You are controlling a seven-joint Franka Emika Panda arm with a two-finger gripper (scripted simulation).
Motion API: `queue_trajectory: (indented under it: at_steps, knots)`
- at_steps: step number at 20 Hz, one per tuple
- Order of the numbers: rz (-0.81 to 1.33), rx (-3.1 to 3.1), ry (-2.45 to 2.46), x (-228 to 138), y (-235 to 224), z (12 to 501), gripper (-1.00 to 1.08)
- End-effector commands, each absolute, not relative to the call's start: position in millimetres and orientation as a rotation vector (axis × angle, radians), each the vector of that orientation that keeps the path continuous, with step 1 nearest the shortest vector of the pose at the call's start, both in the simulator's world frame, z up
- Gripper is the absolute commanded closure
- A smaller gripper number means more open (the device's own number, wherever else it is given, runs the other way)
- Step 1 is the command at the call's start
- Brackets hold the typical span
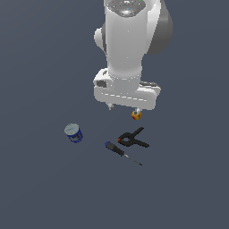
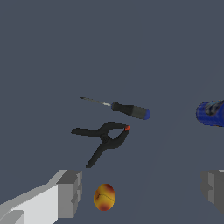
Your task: Pick up a designated object from a clutter of objects.
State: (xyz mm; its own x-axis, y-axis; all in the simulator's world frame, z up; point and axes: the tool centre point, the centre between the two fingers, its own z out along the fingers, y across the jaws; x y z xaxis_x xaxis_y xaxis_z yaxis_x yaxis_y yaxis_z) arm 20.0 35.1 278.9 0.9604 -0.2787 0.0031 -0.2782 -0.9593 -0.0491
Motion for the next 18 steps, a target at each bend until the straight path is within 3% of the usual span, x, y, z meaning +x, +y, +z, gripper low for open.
queue_trajectory:
  at_steps: [1,18]
  knots:
    - [-0.009,-3.044,0.53,21.7,39.8,267.2,-0.92]
    - [0.027,-2.866,1.157,25.3,68.2,188.8,-0.92]
